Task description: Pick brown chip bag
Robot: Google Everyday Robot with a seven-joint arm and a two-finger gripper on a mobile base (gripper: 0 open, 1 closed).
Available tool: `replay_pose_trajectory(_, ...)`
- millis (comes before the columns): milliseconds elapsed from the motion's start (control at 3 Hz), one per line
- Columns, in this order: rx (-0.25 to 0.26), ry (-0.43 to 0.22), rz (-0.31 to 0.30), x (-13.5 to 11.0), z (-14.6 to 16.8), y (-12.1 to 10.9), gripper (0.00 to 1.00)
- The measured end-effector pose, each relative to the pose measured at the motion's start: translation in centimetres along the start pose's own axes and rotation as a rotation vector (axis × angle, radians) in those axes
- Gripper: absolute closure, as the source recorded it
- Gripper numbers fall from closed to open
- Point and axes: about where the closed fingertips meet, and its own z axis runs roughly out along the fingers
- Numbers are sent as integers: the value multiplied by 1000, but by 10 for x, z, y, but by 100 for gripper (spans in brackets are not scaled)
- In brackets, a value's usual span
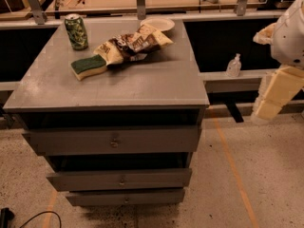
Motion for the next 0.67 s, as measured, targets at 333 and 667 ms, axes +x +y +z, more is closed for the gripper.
replay_pose_trajectory(333, 90, -115, -91, -32, 15, -22, 0)
replay_pose_trajectory(667, 179, -251, -145, -71, 38, -77, 0)
